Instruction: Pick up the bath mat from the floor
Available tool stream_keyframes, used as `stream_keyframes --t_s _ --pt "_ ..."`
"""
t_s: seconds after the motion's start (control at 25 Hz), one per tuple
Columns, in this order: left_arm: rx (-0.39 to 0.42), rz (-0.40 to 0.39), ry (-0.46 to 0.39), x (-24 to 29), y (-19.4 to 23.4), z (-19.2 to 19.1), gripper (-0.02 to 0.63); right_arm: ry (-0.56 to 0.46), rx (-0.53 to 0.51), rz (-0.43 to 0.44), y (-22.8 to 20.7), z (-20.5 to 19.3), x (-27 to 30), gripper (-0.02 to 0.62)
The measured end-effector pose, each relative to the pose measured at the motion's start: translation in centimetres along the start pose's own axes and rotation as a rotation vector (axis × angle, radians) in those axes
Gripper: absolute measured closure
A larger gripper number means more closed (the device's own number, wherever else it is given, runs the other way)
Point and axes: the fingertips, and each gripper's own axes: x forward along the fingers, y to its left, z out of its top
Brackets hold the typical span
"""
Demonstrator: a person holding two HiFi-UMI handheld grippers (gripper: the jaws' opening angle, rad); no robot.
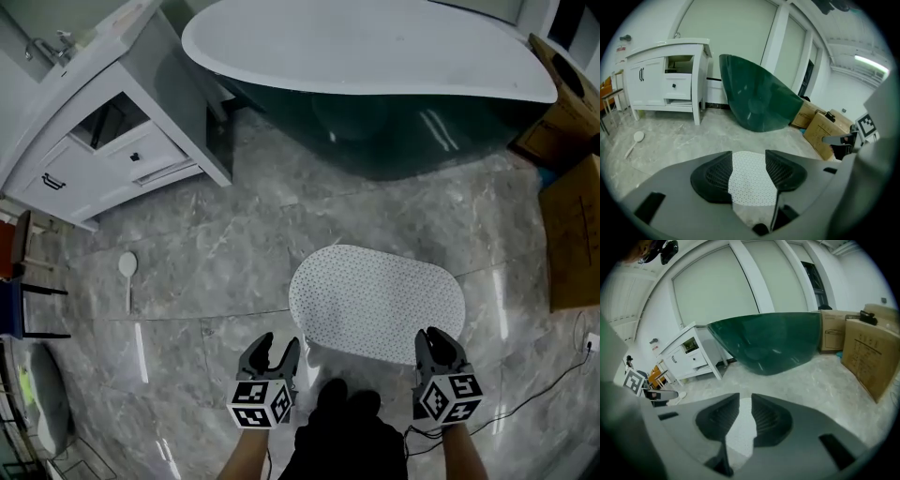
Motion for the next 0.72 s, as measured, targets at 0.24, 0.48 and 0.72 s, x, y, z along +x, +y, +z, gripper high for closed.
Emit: stream_keyframes --t_s 0.24,0.48,0.72 --pt "-0.041 0.034 0.010 7.1 3.6 -6.0 0.374 0.026 -0.067 0.066 -1.2 -3.9 8.8 0.516" --pt "-0.046 0.058 0.002 14.5 6.6 -9.8 0.362 0.037 -0.083 0.124 -2.9 -7.6 17.8 0.517" --pt "-0.043 0.085 -0.023 20.1 9.6 -12.2 0.363 0.034 -0.134 0.200 -2.7 -10.7 25.1 0.517"
